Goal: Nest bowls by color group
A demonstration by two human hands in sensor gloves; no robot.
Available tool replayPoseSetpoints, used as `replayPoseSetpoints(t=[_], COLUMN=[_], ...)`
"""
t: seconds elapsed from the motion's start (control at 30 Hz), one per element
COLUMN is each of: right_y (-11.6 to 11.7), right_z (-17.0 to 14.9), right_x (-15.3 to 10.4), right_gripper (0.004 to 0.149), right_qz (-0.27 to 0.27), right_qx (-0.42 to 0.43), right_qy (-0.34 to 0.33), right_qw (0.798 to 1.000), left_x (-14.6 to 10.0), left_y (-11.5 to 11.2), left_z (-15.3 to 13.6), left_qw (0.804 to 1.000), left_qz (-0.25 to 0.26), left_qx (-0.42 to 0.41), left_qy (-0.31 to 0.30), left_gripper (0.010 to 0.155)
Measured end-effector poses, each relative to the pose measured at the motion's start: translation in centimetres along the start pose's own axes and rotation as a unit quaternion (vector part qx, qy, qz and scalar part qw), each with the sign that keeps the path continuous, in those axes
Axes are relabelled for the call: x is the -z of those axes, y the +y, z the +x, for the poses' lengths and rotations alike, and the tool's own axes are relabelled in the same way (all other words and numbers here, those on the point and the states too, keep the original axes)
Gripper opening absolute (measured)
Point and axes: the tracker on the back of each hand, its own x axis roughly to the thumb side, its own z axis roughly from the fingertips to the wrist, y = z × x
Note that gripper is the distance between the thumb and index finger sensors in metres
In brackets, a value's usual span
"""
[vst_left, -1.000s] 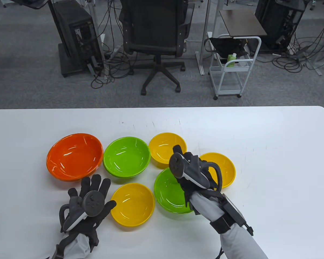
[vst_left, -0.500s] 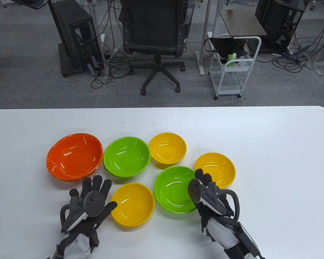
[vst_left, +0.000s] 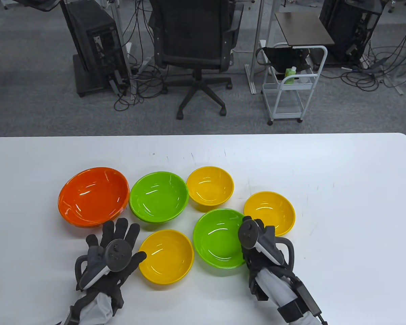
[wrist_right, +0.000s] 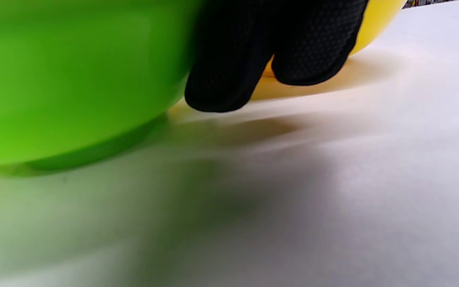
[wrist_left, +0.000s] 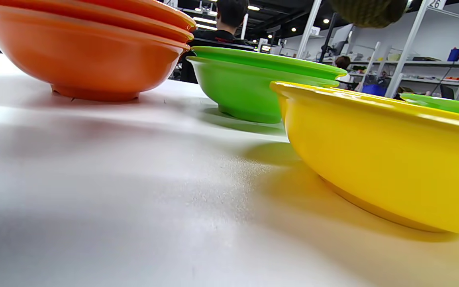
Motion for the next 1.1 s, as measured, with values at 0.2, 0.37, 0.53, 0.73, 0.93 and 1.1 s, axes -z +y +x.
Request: replayPoseSetpoints(t=[0.2,0.37,0.53,0.73,0.93,1.1], right_y=[-1.1,-1.5,-2.3,-4.7,-6.8,-7.7], right_z=[-0.3,-0.2,-0.1,0.6,4.1,8.9], right_x=[-0.3,-0.7,-0.9,-0.8,1.6,4.0], right_gripper=[0.068,0.065,0.064,0.063,0.063,0.063], right_qz=[-0.026,-0.043,-0.047,-0.074,-0.068,-0.057], right_qx=[0.073,0.082,0.109,0.17,0.225,0.205], right_qy=[-0.007,-0.015,-0.02,-0.027,-0.04,-0.053], right_qw=[0.997,0.996,0.993,0.982,0.971,0.976], left_x=[-0.2,-0.2,-0.4,-0.4,-0.4,-0.3], left_y=[0.1,-0.1,0.0,0.0,0.1,0.1], left_z=[0.2,0.4,0.7,0.7,0.7,0.7], left_qw=[1.0,1.0,0.999,0.998,0.998,0.999], left_qz=[0.002,-0.004,-0.003,0.001,0.0,0.002], left_qx=[0.019,0.029,0.045,0.057,0.058,0.054], left_qy=[0.001,0.001,0.001,0.003,0.001,-0.002], left_gripper=[0.078,0.078,0.078,0.078,0.078,0.078])
